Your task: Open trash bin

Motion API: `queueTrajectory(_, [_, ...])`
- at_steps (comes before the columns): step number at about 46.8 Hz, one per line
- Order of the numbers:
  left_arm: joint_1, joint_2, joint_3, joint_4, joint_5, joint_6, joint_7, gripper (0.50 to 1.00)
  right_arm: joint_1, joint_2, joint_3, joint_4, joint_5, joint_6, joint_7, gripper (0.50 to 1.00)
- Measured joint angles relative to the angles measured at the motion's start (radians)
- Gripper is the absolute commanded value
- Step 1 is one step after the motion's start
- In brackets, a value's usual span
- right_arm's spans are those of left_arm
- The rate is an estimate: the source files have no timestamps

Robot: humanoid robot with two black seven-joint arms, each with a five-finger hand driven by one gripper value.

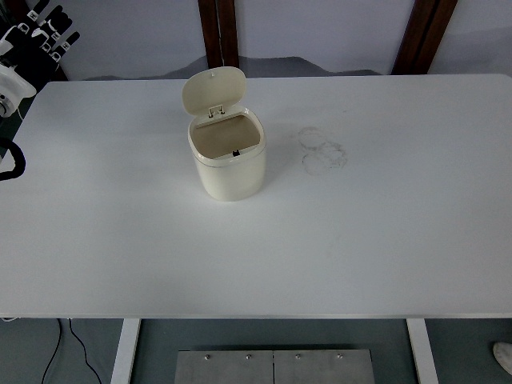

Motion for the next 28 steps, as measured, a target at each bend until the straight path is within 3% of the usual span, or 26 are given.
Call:
queueTrajectory(12, [0.102, 0.000, -0.021, 0.008, -0.008, -0.027, -0.116, 1.000, 0.000, 0.000, 0.000, 0.000, 0.000, 0.000, 0.000, 0.991])
queueTrajectory(28, [0.166, -0.018, -0.024, 0.009, -0.076, -0.043, -0.145, 1.000, 0.000, 0.000, 0.000, 0.000, 0.000, 0.000, 0.000, 0.991])
